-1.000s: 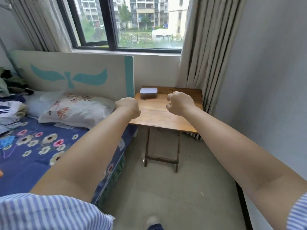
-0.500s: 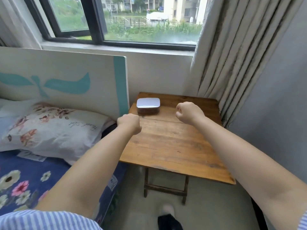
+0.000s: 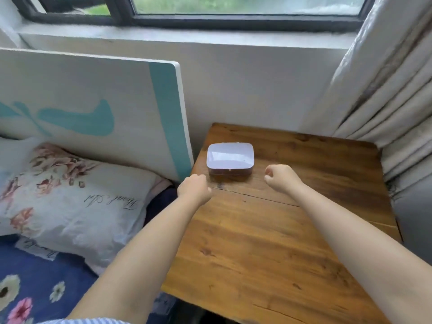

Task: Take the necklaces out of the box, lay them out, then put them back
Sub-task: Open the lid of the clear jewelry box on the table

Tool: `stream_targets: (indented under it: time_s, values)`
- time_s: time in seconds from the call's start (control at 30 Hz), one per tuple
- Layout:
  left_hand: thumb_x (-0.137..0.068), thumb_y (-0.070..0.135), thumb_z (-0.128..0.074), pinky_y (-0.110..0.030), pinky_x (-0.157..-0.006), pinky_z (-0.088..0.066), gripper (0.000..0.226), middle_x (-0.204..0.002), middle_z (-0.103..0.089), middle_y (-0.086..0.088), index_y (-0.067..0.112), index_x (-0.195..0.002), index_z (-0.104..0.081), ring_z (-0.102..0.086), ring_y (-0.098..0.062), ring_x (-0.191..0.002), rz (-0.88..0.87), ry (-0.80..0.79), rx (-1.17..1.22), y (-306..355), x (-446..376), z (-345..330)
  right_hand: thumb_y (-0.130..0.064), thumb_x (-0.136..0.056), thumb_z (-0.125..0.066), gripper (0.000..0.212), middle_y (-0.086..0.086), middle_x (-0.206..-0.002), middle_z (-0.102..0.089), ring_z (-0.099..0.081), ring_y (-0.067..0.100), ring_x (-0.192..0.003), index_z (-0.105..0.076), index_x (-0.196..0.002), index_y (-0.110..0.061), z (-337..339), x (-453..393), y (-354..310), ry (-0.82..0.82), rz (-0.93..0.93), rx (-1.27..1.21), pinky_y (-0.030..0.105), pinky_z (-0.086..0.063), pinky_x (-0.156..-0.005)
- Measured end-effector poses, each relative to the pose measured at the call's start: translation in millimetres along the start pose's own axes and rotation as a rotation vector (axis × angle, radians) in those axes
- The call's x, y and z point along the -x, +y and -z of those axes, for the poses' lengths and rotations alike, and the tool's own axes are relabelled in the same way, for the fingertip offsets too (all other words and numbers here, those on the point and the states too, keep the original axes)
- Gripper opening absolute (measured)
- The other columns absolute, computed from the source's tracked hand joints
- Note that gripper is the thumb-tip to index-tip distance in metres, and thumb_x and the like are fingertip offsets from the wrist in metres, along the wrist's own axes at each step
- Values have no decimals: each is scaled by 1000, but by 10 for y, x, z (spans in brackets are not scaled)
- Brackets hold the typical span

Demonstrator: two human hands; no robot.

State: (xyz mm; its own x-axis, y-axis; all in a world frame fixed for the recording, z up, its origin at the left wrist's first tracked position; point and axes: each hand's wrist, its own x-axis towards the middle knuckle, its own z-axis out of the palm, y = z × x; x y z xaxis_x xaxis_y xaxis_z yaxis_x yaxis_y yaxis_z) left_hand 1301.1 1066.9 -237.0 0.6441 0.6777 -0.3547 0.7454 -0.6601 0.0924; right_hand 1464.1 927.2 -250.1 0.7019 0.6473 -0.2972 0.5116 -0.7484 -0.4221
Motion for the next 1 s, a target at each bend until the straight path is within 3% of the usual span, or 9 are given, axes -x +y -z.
stream_targets:
  time_s: [0.07,0.2,0.33,0.53,0.63,0.73,0.83,0.9,1.0]
  values:
    - [-93,23,-43,-35,-74,-46,30,-120,-58,-14,5,-116,-52,-56,-31,-107,32,-41,93,-48,-323,-84,-12,-85,-45,30,15,-117,-64,-57,31,-107,-60,-110,-5,-177,-261,-11,-18,-33,-72,39,-51,-89]
    - [-94,22,-47,-38,-96,-45,45,-137,-48,-17,3,-134,-40,-48,-32,-123,74,-118,282,-103,-921,-257,-13,-87,-51,37,17,-129,-57,-50,31,-120,-53,-122,-3,-482,-723,-18,19,-137,-231,38,-42,-98]
    - [-92,13,-52,-37,-103,-42,53,-146,-41,-13,7,-142,-32,-42,-30,-130,53,-134,518,-140,-1404,-502,-14,-87,-55,46,18,-139,-46,-38,31,-131,-44,-131,-4,-728,-1102,-32,51,-174,-300,37,-34,-105]
    - [-95,9,-49,-33,-116,-26,50,-154,-30,-8,8,-142,-35,-26,-22,-143,7,-122,708,-153,-1772,-734,-12,-89,-51,35,18,-129,-51,-46,32,-120,-48,-120,4,-1009,-1430,-96,63,-259,-434,34,-38,-93]
    - [-94,8,-51,-33,-114,-30,45,-152,-34,-8,7,-138,-42,-32,-24,-140,49,-124,781,-154,-1752,-748,-3,-93,-38,25,12,-125,-42,-42,27,-112,-49,-113,6,-1114,-1362,-122,60,-331,-495,19,-33,-82]
    - [-93,5,-51,-27,-105,-37,41,-144,-46,-8,6,-134,-49,-43,-22,-131,75,-156,827,-188,-1596,-739,7,-87,-31,27,5,-111,-36,-34,19,-94,-43,-69,-8,-1193,-1083,-167,80,-433,-582,5,-32,-51]
    - [-92,3,-51,-17,-83,-42,38,-123,-57,-9,8,-130,-52,-55,-13,-96,101,-240,851,-241,-1302,-803,9,-87,-31,21,14,-132,-40,-39,22,-103,-50,-94,6,-1292,-649,-158,101,-484,-631,23,-31,-61]
    - [-91,3,-50,-20,-76,-41,36,-112,-56,-7,8,-127,-54,-52,-12,-87,143,-310,861,-265,-1091,-832,7,-88,-32,26,13,-136,-39,-41,26,-113,-48,-108,10,-1361,-331,-145,103,-511,-624,20,-29,-65]
    - [-90,4,-52,-24,-82,-38,30,-127,-57,-11,7,-120,-59,-52,-20,-102,249,-385,878,-271,-827,-874,7,-86,-35,15,12,-111,-42,-39,22,-96,-43,-76,0,-1497,63,-128,98,-588,-641,21,-27,-58]
